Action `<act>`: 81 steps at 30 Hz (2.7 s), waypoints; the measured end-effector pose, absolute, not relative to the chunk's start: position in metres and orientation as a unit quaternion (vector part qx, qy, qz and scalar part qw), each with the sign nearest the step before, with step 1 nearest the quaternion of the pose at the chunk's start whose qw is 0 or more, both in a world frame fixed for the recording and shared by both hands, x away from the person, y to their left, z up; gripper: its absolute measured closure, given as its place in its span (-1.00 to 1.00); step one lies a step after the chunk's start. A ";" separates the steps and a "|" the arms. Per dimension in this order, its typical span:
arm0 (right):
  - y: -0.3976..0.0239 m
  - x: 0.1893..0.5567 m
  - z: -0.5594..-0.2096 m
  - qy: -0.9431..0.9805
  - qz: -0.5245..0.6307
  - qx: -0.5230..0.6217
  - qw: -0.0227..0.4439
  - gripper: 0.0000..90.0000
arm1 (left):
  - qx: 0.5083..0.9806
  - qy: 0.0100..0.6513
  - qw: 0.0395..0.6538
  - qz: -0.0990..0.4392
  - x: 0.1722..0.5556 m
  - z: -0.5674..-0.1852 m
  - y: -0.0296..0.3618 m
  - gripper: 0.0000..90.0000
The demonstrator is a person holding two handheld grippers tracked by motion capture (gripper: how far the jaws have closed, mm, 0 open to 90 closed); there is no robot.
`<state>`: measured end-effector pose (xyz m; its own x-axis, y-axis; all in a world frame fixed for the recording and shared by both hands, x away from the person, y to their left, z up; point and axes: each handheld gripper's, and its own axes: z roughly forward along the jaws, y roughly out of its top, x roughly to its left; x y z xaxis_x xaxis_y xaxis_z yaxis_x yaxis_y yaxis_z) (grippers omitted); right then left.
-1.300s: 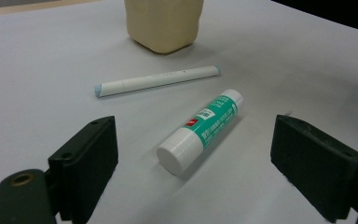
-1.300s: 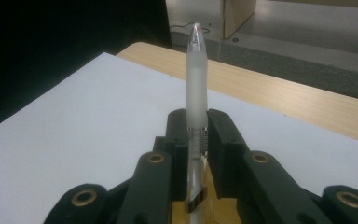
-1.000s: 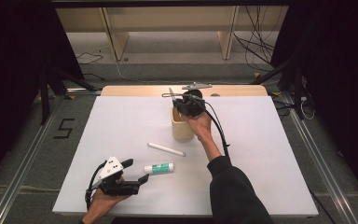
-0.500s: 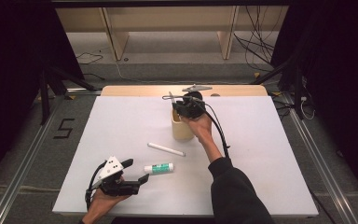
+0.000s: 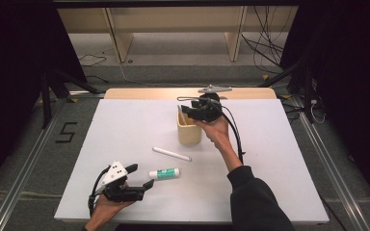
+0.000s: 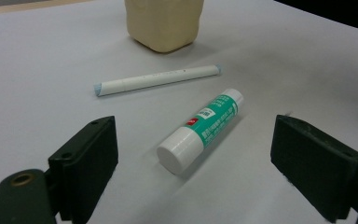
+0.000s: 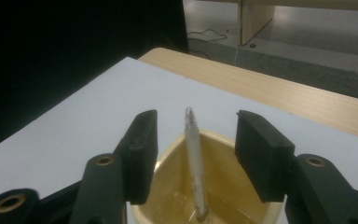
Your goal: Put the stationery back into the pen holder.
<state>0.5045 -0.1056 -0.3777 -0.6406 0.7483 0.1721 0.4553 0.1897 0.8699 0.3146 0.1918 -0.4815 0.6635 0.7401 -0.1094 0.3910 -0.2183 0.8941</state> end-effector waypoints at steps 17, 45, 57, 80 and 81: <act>-0.160 0.449 -0.388 0.760 0.513 0.381 0.123 -0.14 | 0.763 0.376 0.497 0.172 0.318 -0.479 0.192 -0.68; -0.202 0.385 -0.431 0.762 0.510 0.385 0.105 -0.23 | 0.842 0.346 0.398 0.116 0.355 -0.451 0.166 -0.64; -0.209 0.374 -0.437 0.759 0.515 0.383 0.108 -0.26 | 0.866 0.338 0.355 0.099 0.368 -0.451 0.158 -0.64; -0.209 0.359 -0.446 0.767 0.507 0.379 0.108 -0.32 | 0.905 0.304 0.282 0.091 0.381 -0.452 0.147 -0.56; -0.209 0.359 -0.446 0.767 0.507 0.378 0.108 -0.32 | 0.907 0.302 0.279 0.092 0.381 -0.451 0.146 -0.55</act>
<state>0.3588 -0.2088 -0.4458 -0.6905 0.6896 0.2183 0.4709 0.1994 0.8594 0.3813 0.1459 -0.4513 0.8004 0.5995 -0.0025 0.4974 -0.6618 0.5609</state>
